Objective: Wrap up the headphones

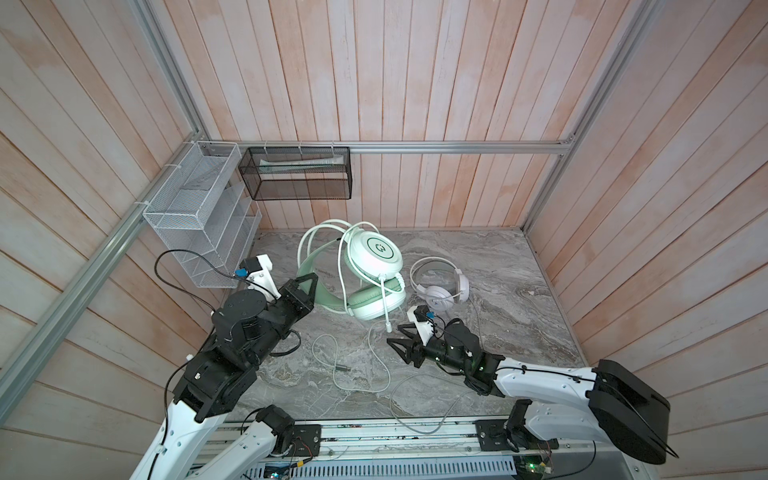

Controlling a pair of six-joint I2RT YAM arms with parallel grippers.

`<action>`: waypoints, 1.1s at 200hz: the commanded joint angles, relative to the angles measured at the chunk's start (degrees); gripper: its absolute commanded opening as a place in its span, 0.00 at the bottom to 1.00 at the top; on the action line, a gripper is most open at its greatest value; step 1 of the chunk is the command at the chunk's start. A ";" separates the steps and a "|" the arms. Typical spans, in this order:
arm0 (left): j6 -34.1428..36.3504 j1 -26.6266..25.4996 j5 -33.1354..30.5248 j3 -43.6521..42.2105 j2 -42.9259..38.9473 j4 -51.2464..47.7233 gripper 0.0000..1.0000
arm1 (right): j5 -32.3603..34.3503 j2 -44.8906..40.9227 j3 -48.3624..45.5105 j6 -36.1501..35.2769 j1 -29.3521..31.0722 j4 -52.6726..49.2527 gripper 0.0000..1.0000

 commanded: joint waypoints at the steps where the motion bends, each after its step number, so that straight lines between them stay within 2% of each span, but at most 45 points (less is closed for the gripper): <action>1: -4.37 -0.15 -1.80 2.90 -0.95 4.53 0.00 | 4.31 3.68 -2.11 5.42 1.23 10.51 0.59; 81: -6.85 -0.15 -2.68 3.94 -0.39 5.84 0.00 | 6.84 26.07 3.44 10.22 7.86 19.86 0.57; 133: -6.91 -0.15 -3.04 4.54 -0.67 5.31 0.00 | 6.87 34.12 6.95 9.87 8.32 19.91 0.55; 175: -6.99 -0.15 -3.33 4.54 -0.58 5.38 0.00 | 5.97 37.03 7.48 9.92 9.18 20.65 0.51; 196: -7.01 -0.15 -3.35 4.43 -0.43 5.56 0.00 | 6.22 37.14 7.45 9.65 9.69 20.58 0.46; 212: -6.91 -0.20 -3.83 4.51 -0.34 5.42 0.00 | 6.45 36.37 7.43 9.36 10.19 20.15 0.38; 220: -7.00 -0.15 -4.24 4.47 -0.33 5.31 0.00 | 6.53 35.79 7.68 9.10 10.50 19.44 0.27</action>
